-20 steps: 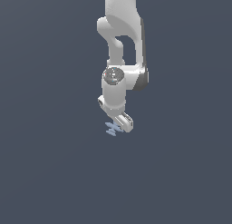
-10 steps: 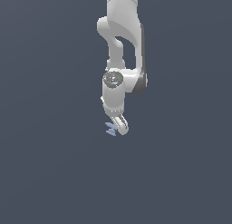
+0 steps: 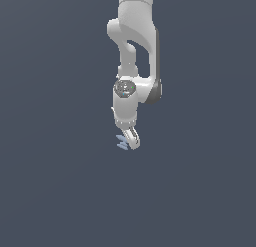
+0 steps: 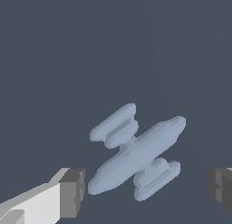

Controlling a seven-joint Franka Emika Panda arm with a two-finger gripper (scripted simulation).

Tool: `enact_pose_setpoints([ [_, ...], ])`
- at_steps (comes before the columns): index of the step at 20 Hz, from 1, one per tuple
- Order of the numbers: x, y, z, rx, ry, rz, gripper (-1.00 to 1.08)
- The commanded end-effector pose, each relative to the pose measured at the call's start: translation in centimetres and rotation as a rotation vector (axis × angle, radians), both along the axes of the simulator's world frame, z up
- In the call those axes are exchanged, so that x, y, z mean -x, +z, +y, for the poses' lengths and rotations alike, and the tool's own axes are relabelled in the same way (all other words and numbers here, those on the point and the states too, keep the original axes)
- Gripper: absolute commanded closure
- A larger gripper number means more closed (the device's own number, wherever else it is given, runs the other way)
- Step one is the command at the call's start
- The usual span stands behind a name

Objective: Pick up the object and move it to a goal position.

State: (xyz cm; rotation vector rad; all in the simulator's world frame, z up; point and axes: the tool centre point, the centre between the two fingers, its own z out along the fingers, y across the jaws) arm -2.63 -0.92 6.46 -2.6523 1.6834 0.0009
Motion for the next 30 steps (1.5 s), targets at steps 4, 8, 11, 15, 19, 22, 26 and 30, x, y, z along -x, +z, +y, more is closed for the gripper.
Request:
enact_pose_setpoints([
  [4, 0.0, -0.8, 0.0, 0.0, -0.001, 0.0, -0.92],
  [8, 0.1, -2.6, 0.0, 0.0, -0.004, 0.0, -0.92],
  [11, 0.1, -4.0, 0.0, 0.0, -0.005, 0.0, -0.92],
  [15, 0.1, -4.9, 0.0, 0.0, -0.005, 0.0, -0.92],
  [19, 0.0, -5.0, 0.0, 0.0, -0.005, 0.0, 1.08],
  [22, 0.0, -5.0, 0.0, 0.0, -0.005, 0.0, 1.08],
  [26, 0.0, -5.0, 0.0, 0.0, -0.005, 0.0, 1.08],
  [30, -0.2, -4.7, 0.2, -0.001, -0.005, -0.005, 1.08],
])
